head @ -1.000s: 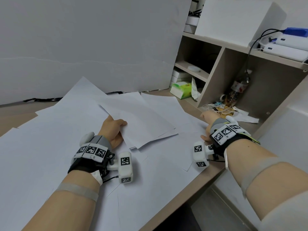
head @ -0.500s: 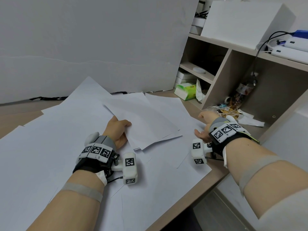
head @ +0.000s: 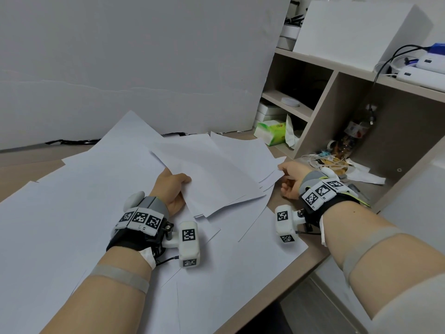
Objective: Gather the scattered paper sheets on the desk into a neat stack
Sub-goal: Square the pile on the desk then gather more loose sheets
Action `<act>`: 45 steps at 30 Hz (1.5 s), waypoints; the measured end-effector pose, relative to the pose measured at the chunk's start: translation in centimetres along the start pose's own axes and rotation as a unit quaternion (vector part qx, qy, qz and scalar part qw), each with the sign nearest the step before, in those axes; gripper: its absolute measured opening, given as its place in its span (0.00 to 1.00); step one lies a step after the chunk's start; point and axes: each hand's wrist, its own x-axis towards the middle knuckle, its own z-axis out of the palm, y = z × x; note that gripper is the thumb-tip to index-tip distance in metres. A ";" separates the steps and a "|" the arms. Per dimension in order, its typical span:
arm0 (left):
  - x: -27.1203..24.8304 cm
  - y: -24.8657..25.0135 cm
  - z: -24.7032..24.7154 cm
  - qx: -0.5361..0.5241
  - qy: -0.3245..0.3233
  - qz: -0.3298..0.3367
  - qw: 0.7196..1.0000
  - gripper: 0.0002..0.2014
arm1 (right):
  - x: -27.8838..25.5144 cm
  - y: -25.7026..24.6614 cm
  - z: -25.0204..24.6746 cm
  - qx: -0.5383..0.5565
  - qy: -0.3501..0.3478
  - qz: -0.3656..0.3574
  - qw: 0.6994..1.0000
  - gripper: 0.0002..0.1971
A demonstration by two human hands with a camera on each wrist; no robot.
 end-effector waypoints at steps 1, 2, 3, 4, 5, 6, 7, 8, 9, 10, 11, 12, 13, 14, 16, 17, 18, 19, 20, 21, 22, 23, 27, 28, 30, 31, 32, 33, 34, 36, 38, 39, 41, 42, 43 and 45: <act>0.0 0.0 0.0 -0.001 -0.001 0.001 1.000 0.25 | 0.0 -0.1 0.0 -0.001 0.001 -0.003 1.000 0.10; 0.0 0.0 0.0 -0.001 -0.003 0.002 1.000 0.25 | 0.1 -0.2 0.0 -0.003 0.003 -0.011 1.000 0.12; -0.1 0.1 0.0 -0.001 -0.004 0.002 1.000 0.25 | 0.3 -0.2 -0.1 0.001 0.007 -0.013 1.000 0.13; -0.2 0.1 0.0 0.000 -0.006 0.003 1.000 0.24 | 0.4 -0.3 0.0 -0.003 0.011 -0.018 1.000 0.14; -0.2 0.1 0.0 0.002 -0.008 0.003 1.000 0.24 | 0.5 -0.3 0.0 -0.013 0.014 -0.022 1.000 0.14; -0.2 0.1 -0.1 0.004 -0.008 0.002 1.000 0.24 | 0.7 -0.4 0.0 -0.021 0.015 -0.029 0.999 0.14; -0.1 0.1 -0.1 0.004 -0.007 0.001 1.000 0.24 | 0.9 -0.5 0.0 -0.036 0.016 -0.036 0.999 0.14; 0.0 0.1 -0.1 0.005 -0.006 0.000 1.000 0.24 | 1.2 -0.6 0.0 -0.046 0.012 -0.040 0.998 0.15; 0.0 0.0 -0.1 0.005 -0.006 -0.001 1.000 0.25 | 1.6 -0.7 -0.1 -0.055 0.010 -0.046 0.997 0.16; 0.1 0.0 -0.1 0.004 -0.006 -0.001 1.000 0.25 | 2.0 -0.8 -0.1 -0.066 0.011 -0.049 0.997 0.16; 0.1 0.0 -0.1 0.004 -0.006 -0.002 1.000 0.25 | 2.4 -0.9 -0.2 -0.080 0.015 -0.051 0.995 0.16; 0.1 0.1 0.0 0.005 -0.007 -0.002 1.000 0.25 | 2.8 -1.0 -0.2 -0.095 0.018 -0.054 0.994 0.15; 0.1 0.1 0.0 0.007 -0.007 -0.004 1.000 0.25 | 2.9 -1.1 -0.2 -0.105 0.017 -0.058 0.993 0.15; 0.1 0.1 -0.1 0.008 -0.006 -0.005 1.000 0.25 | 2.7 -1.2 -0.1 -0.107 0.013 -0.061 0.992 0.15; 0.2 0.0 -0.2 0.007 -0.003 -0.006 1.000 0.25 | 2.1 -1.5 -0.1 -0.116 0.017 -0.098 0.988 0.16; 0.3 0.0 -0.2 0.007 0.000 -0.006 1.000 0.25 | 1.9 -1.7 -0.2 -0.113 0.025 -0.134 0.984 0.16; 0.3 0.0 -0.2 0.005 0.002 -0.006 1.000 0.24 | 1.6 -2.0 -0.3 -0.101 0.037 -0.170 0.979 0.15; 0.2 0.1 -0.2 0.002 0.004 -0.006 1.000 0.24 | 1.3 -2.3 -0.4 -0.086 0.048 -0.201 0.975 0.14; 0.1 0.1 -0.2 -0.002 0.004 -0.006 1.000 0.23 | 0.8 -2.6 -0.4 -0.072 0.058 -0.228 0.969 0.13; 0.0 0.2 -0.1 -0.004 0.006 -0.006 1.000 0.22 | 0.2 -2.9 -0.4 -0.061 0.068 -0.251 0.964 0.13; 0.0 0.2 -0.2 -0.005 0.010 -0.006 1.000 0.21 | -0.4 -3.3 0.0 -0.054 0.077 -0.273 0.957 0.13; 0.0 0.2 -0.2 -0.005 0.014 -0.006 1.000 0.20 | -1.0 -3.6 0.4 -0.049 0.086 -0.297 0.950 0.14; -0.1 0.2 -0.2 0.001 0.014 -0.013 1.000 0.20 | -3.5 -4.6 1.0 -0.076 0.094 -0.439 0.890 0.19; -0.2 0.3 -0.1 0.000 0.015 -0.014 1.000 0.19 | -4.1 -4.9 1.0 -0.087 0.095 -0.468 0.875 0.19; -0.4 0.4 -0.1 -0.005 0.014 -0.015 1.000 0.19 | -5.5 -5.7 1.2 -0.082 0.102 -0.509 0.851 0.20; -0.4 0.4 -0.1 -0.008 0.015 -0.015 1.000 0.20 | -6.0 -6.1 1.4 -0.069 0.100 -0.520 0.845 0.20; -0.5 0.5 -0.1 -0.011 0.016 -0.014 1.000 0.21 | -6.5 -6.5 1.7 -0.053 0.089 -0.521 0.847 0.18; -0.5 0.5 0.0 -0.012 0.017 -0.014 1.000 0.21 | -6.8 -6.7 2.0 -0.034 0.073 -0.523 0.848 0.16; -0.4 0.4 0.0 -0.013 0.018 -0.015 1.000 0.22 | -7.1 -6.9 2.3 -0.021 0.060 -0.526 0.848 0.13; -0.5 0.5 0.0 -0.015 0.020 -0.016 1.000 0.22 | -7.4 -7.1 3.0 -0.021 0.045 -0.525 0.850 0.12; -0.6 0.5 -0.1 -0.017 0.017 -0.015 1.000 0.21 | -7.4 -6.8 3.3 -0.052 0.039 -0.502 0.862 0.11; -0.6 0.5 0.0 -0.019 0.016 -0.015 1.000 0.21 | -7.1 -6.6 3.5 -0.070 0.035 -0.482 0.872 0.11; -0.7 0.6 0.0 -0.019 0.014 -0.015 1.000 0.21 | -6.6 -5.7 3.7 -0.105 0.014 -0.431 0.896 0.11; -0.7 0.6 -0.1 -0.018 0.013 -0.016 1.000 0.21 | -6.4 -5.2 3.7 -0.126 -0.002 -0.400 0.908 0.10; -0.6 0.6 -0.1 -0.018 0.015 -0.017 1.000 0.21 | -6.1 -4.7 3.9 -0.156 -0.017 -0.365 0.918 0.09; -0.5 0.5 -0.2 -0.019 0.018 -0.019 0.999 0.22 | -4.7 -3.9 3.9 -0.227 -0.017 -0.303 0.925 0.10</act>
